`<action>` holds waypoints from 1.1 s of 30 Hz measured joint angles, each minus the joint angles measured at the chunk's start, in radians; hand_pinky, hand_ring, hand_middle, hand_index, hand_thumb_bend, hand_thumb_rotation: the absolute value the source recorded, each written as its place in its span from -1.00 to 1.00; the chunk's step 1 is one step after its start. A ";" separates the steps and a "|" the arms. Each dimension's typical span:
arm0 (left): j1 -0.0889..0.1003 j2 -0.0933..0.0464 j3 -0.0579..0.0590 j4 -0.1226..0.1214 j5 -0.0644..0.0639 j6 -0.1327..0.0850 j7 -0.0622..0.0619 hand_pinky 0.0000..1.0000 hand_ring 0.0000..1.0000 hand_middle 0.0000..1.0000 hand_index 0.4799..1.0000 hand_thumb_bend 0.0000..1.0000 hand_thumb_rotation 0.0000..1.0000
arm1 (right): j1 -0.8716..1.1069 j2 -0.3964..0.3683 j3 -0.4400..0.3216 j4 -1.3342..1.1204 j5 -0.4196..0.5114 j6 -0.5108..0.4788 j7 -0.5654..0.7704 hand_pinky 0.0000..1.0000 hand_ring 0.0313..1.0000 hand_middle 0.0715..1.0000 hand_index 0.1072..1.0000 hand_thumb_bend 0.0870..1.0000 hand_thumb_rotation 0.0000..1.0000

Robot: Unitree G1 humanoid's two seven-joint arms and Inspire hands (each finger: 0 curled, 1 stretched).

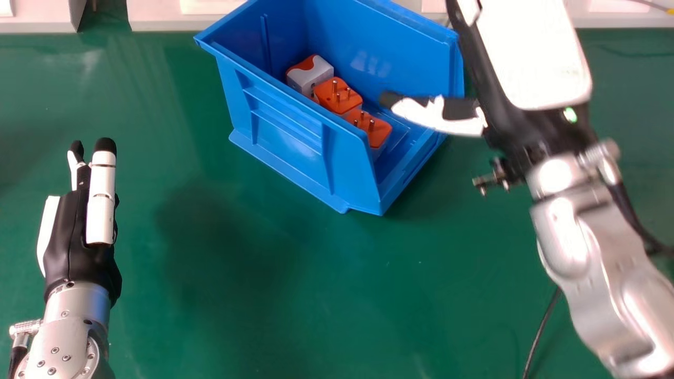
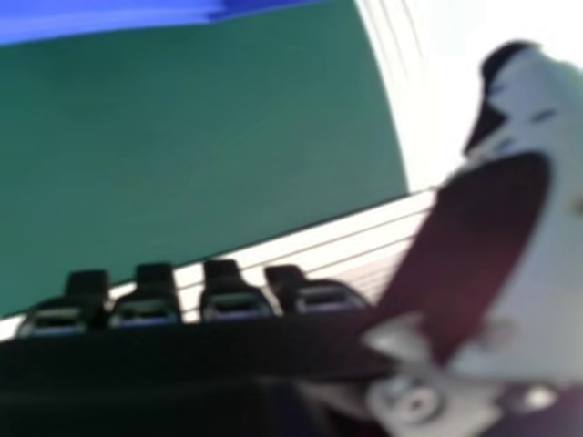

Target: Pick all objects and put in blue box

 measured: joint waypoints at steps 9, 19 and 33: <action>0.003 0.003 0.006 0.012 0.000 -0.018 -0.012 1.00 1.00 1.00 1.00 -0.15 1.00 | 0.398 0.117 -0.096 -0.225 0.181 -0.057 -0.028 0.91 1.00 1.00 1.00 -0.36 0.22; 0.000 0.020 0.007 0.051 0.001 -0.047 -0.031 1.00 1.00 1.00 1.00 -0.17 1.00 | 0.637 0.243 -0.133 -0.210 0.456 -0.140 0.015 0.89 1.00 1.00 1.00 -0.50 0.31; 0.004 0.035 0.007 0.117 0.001 -0.122 -0.036 1.00 1.00 1.00 1.00 -0.25 1.00 | 0.651 0.252 -0.172 -0.184 0.502 -0.159 0.059 0.94 1.00 1.00 1.00 -0.45 0.59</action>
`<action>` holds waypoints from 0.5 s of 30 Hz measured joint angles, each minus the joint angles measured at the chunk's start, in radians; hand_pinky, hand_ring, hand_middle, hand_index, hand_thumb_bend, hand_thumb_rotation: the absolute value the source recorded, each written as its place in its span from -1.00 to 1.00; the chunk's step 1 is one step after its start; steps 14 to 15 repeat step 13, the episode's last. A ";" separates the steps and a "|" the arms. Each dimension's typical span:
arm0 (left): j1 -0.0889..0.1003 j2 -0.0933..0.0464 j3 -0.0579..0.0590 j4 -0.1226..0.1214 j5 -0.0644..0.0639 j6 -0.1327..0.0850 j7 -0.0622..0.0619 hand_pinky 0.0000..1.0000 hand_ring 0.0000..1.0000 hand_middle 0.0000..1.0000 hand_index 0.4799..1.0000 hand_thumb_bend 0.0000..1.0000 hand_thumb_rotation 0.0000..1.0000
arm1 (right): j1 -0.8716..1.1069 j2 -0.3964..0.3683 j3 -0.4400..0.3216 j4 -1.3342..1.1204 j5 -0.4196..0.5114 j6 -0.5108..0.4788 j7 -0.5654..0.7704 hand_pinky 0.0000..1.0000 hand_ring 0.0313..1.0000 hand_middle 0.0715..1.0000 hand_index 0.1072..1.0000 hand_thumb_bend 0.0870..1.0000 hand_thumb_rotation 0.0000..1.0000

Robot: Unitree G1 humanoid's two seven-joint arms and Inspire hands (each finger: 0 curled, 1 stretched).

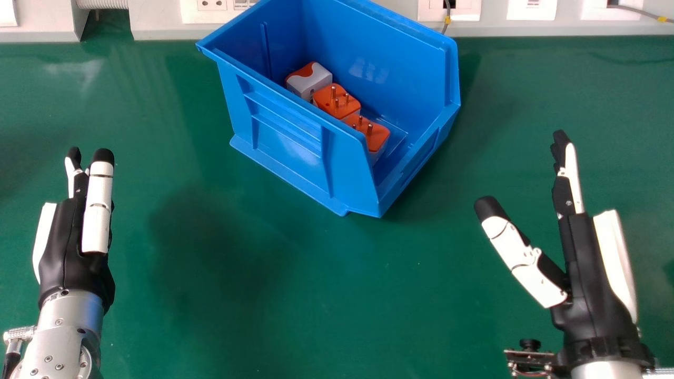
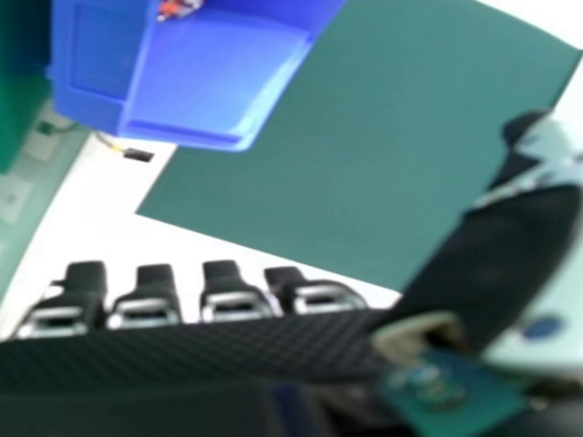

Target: Pick all objects and put in blue box

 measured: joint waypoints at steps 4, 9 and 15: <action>0.005 0.000 0.001 0.005 -0.002 -0.014 -0.012 1.00 1.00 1.00 1.00 -0.26 1.00 | -0.001 0.000 -0.016 0.010 0.009 -0.011 0.006 0.94 1.00 1.00 1.00 -0.44 0.61; 0.014 0.000 0.001 0.010 -0.002 -0.025 -0.018 1.00 1.00 1.00 1.00 -0.27 1.00 | -0.003 0.003 -0.021 0.020 0.028 -0.026 0.020 0.94 1.00 1.00 1.00 -0.44 0.63; 0.038 0.000 0.001 0.010 0.000 -0.045 -0.022 1.00 1.00 1.00 1.00 -0.27 1.00 | -0.003 0.008 -0.027 0.026 0.033 -0.039 0.021 0.94 1.00 1.00 1.00 -0.45 0.66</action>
